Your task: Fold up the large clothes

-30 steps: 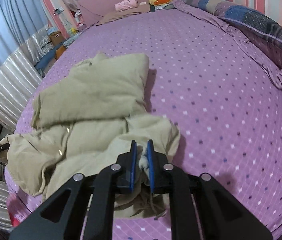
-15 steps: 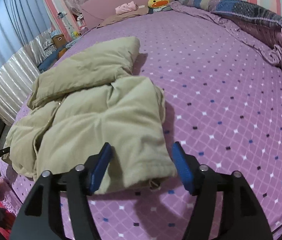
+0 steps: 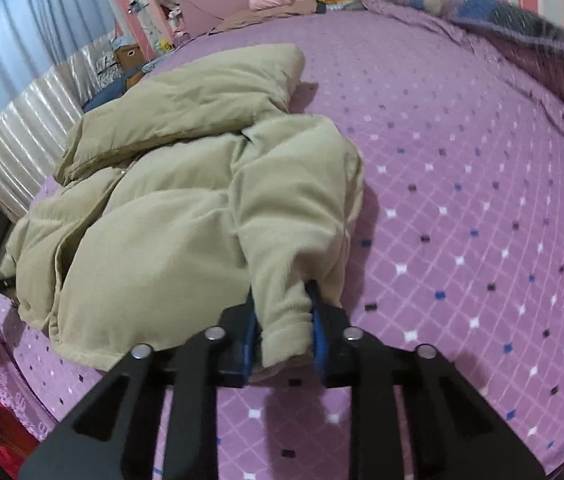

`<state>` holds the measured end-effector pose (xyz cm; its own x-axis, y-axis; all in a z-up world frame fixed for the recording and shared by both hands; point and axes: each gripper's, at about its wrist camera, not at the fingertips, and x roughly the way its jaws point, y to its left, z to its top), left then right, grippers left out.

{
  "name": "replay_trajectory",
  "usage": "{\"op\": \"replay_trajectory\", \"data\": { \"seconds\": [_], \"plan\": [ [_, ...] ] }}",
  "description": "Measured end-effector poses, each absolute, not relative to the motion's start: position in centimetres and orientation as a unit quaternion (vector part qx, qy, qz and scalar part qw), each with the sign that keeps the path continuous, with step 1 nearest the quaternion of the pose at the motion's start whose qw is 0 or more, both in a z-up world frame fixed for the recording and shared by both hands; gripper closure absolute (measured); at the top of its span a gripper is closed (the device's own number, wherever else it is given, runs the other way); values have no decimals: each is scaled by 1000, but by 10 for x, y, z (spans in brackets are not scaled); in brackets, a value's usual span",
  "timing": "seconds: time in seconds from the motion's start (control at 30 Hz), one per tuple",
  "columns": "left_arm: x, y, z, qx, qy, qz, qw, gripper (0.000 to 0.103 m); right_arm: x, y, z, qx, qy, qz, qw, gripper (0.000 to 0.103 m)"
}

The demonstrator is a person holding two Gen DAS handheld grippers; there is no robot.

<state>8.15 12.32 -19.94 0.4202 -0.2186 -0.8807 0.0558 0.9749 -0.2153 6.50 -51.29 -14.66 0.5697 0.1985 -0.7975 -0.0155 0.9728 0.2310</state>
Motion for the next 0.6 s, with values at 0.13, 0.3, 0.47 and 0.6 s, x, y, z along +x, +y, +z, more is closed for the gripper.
{"op": "replay_trajectory", "data": {
  "seconds": [0.13,0.3,0.47,0.6],
  "plan": [
    [97,120,-175,-82,515,-93,848,84,76,-509,-115,94,432,61,895,86],
    [127,121,-129,-107,480,-126,861,85,98,-510,-65,111,376,72,917,87],
    [168,118,-73,-132,445,-157,872,86,146,-511,-28,141,351,76,922,88],
    [211,105,-44,-132,450,-154,870,86,191,-506,6,154,341,73,924,88]
  ]
}}
